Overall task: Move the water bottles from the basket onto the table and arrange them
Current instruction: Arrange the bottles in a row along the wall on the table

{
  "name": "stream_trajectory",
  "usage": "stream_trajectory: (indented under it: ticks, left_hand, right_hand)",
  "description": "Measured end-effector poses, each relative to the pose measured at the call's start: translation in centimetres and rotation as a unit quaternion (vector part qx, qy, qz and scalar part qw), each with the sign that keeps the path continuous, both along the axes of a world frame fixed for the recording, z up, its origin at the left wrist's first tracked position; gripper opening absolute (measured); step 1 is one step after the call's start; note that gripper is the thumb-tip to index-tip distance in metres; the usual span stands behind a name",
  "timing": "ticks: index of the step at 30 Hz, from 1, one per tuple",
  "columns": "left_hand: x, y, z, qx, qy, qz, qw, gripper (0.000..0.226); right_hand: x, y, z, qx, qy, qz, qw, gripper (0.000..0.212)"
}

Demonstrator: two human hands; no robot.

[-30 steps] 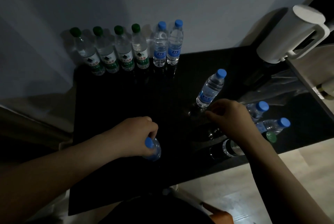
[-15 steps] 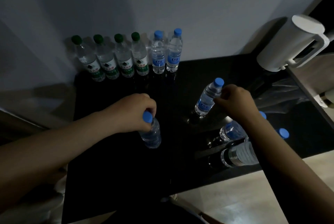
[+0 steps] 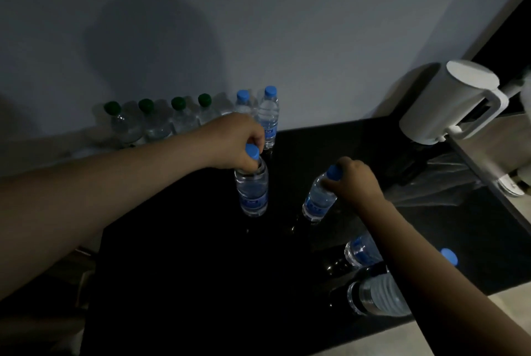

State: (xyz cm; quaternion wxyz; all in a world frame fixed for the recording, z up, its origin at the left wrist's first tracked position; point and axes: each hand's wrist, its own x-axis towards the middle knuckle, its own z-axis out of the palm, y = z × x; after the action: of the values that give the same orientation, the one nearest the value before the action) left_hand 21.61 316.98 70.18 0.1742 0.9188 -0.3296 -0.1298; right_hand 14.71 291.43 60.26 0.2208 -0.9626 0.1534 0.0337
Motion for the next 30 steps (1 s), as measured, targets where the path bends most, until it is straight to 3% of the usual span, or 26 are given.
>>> stream_trajectory:
  ticks: [3, 12, 30]
  left_hand:
    - [1.7, -1.4, 0.1, 0.005, -0.003, 0.01, 1.0, 0.017]
    - [7.1, -6.0, 0.0, 0.003, -0.002, 0.012, 1.0, 0.016]
    - [18.4, -14.0, -3.9, -0.033, -0.015, 0.038, 0.999, 0.017]
  right_hand:
    - [1.0, -0.9, 0.4, 0.013, 0.003, 0.014, 1.0, 0.031]
    - [3.3, -4.1, 1.6, 0.04, -0.002, 0.025, 0.999, 0.026]
    - [11.1, -7.3, 3.8, 0.023, -0.039, 0.04, 0.998, 0.031]
